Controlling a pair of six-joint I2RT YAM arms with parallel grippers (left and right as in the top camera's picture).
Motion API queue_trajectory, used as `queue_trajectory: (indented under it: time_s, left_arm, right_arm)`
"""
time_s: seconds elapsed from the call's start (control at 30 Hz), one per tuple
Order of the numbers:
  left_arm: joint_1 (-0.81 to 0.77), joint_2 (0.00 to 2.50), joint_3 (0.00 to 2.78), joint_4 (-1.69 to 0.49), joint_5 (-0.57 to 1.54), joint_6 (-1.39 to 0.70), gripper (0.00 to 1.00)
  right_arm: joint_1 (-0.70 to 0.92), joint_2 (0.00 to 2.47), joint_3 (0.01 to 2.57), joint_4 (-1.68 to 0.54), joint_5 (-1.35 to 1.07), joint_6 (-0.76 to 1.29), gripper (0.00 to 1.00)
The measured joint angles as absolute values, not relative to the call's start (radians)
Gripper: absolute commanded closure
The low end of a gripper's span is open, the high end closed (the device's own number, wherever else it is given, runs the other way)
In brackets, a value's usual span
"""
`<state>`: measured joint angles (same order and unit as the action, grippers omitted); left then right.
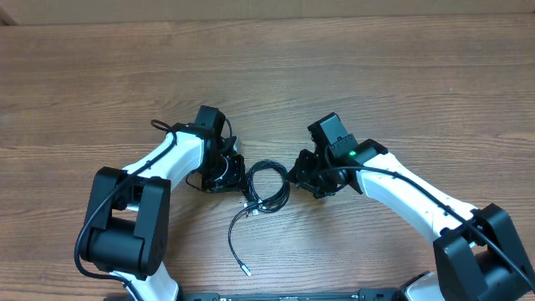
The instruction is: Untangle cables
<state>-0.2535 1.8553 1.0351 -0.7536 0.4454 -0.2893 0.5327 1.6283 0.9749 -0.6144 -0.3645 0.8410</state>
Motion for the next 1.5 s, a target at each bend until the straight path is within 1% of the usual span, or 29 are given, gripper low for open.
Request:
queue_trajectory:
  time_s: [0.03, 0.07, 0.1, 0.2, 0.53, 0.67, 0.77, 0.87, 0.93, 1.13, 1.17, 1.27, 1.5]
  left_arm:
    - [-0.255, 1.855, 1.032, -0.747, 0.447, -0.289, 0.89]
    - [-0.256, 1.855, 1.028, -0.738, 0.452, -0.288, 0.96]
    - [-0.256, 1.855, 1.024, -0.733, 0.455, -0.288, 0.96]
    - [-0.256, 1.853, 1.020, -0.722, 0.458, -0.288, 0.96]
    - [-0.256, 1.852, 1.004, -0.643, 0.498, -0.165, 0.96]
    - [-0.257, 1.853, 1.000, -0.604, 0.521, -0.118, 0.96]
    - [-0.262, 1.853, 1.000, -0.595, 0.525, -0.100, 0.96]
    - [-0.262, 1.853, 1.000, -0.595, 0.532, -0.092, 0.96]
    - [-0.262, 1.853, 1.000, -0.595, 0.546, -0.074, 0.96]
    - [-0.263, 1.853, 1.000, -0.597, 0.569, -0.050, 0.96]
    - [-0.263, 1.853, 1.000, -0.597, 0.570, -0.048, 0.96]
    - [-0.263, 1.853, 1.000, -0.598, 0.573, -0.048, 0.96]
    - [-0.283, 1.853, 0.999, -0.604, 0.636, -0.013, 0.96]
  right_arm:
    - [0.538, 1.628, 0.975, -0.614, -0.363, 0.841, 0.62]
    - [0.545, 1.628, 0.975, -0.614, -0.362, 0.839, 0.57]
    - [0.550, 1.628, 0.975, -0.613, -0.362, 0.839, 0.55]
    - [0.566, 1.628, 0.975, -0.593, -0.362, 0.839, 0.59]
    - [0.570, 1.628, 0.975, -0.479, -0.426, 0.838, 0.60]
    - [0.580, 1.631, 0.974, -0.456, -0.430, 0.839, 0.66]
    - [0.604, 1.654, 0.974, -0.455, -0.425, 0.846, 0.67]
    - [0.624, 1.690, 0.974, -0.442, -0.419, 0.865, 0.71]
    - [0.634, 1.715, 0.974, -0.426, -0.414, 0.877, 0.72]
    - [0.646, 1.785, 0.974, -0.397, -0.395, 0.960, 0.69]
    - [0.648, 1.792, 0.974, -0.396, -0.382, 0.971, 0.67]
    - [0.648, 1.803, 0.974, -0.385, -0.347, 0.997, 0.64]
    - [0.649, 1.804, 0.974, -0.308, -0.313, 1.018, 0.62]
